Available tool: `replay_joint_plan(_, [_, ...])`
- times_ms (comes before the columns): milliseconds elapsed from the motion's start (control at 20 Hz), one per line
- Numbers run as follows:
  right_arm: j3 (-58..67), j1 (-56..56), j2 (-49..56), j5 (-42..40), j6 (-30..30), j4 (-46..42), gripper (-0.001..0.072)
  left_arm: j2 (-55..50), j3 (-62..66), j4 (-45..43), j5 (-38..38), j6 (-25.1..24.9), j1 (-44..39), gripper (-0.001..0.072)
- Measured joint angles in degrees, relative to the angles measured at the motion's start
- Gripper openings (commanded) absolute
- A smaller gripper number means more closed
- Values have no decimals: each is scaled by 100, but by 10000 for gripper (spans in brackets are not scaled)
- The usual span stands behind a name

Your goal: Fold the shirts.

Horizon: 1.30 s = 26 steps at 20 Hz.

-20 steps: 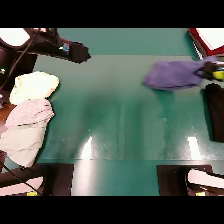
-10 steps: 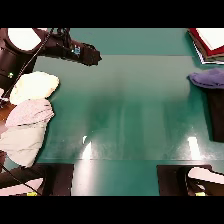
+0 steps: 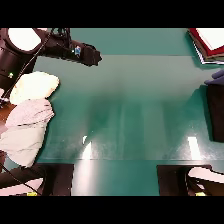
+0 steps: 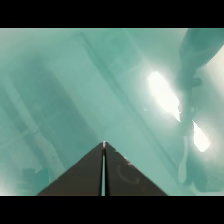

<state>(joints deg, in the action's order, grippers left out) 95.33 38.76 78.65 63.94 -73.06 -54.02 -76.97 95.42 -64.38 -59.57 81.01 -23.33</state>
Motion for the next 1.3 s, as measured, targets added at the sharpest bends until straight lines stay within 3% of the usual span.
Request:
replay_joint_plan(400, [-1198,723,-861,664,4,-671,19,0,0,-13,-129,-155,0,28])
replay_joint_plan(450, [-1445,822,-1023,732,0,-800,60,0,0,-26,-131,-162,0,27])
replay_joint_plan(550, [-1932,1047,-1331,861,-7,-1062,494,0,0,-66,-136,-179,2,28])
replay_joint_plan(600, [-2166,1167,-1467,949,-7,-1213,520,0,0,-83,-142,-181,0,28])
replay_joint_plan(900, [-2959,1613,-2026,1257,-28,-1633,519,0,0,-116,-153,-197,0,28])
replay_joint_plan(1150, [-3075,839,-2280,1231,-35,-933,492,0,0,-140,-109,-197,2,28])
replay_joint_plan(1200, [-3084,514,-2299,1226,-35,-763,377,0,0,-142,-140,-197,2,28])
replay_joint_plan(1300, [-3093,-199,-2321,1169,-37,-555,48,0,0,-140,-269,-186,0,28])
